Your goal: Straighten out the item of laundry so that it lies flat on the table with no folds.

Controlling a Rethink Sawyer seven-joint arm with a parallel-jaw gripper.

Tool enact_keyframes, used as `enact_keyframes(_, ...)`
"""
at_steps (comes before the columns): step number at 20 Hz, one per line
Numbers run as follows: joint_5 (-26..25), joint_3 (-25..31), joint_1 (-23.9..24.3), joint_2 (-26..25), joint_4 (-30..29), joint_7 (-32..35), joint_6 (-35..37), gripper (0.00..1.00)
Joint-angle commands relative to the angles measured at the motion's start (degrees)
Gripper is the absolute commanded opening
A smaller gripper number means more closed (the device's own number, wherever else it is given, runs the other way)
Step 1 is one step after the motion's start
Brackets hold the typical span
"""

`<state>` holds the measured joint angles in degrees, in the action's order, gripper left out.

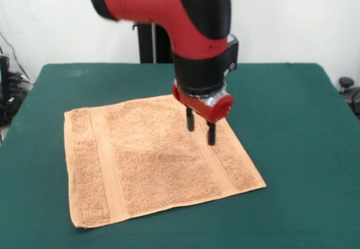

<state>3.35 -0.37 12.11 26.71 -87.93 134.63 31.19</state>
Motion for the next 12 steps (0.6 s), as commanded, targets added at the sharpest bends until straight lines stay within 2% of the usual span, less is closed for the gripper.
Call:
enact_keyframes(1,0.84,-10.66,-2.36,0.58,4.38,14.32,4.61,1.0)
enact_keyframes(8,-1.3,-11.31,0.46,-5.06,11.12,7.74,-0.17,1.0)
enact_keyframes(12,-1.86,-9.31,3.45,-5.34,13.78,2.85,2.13,1.0)
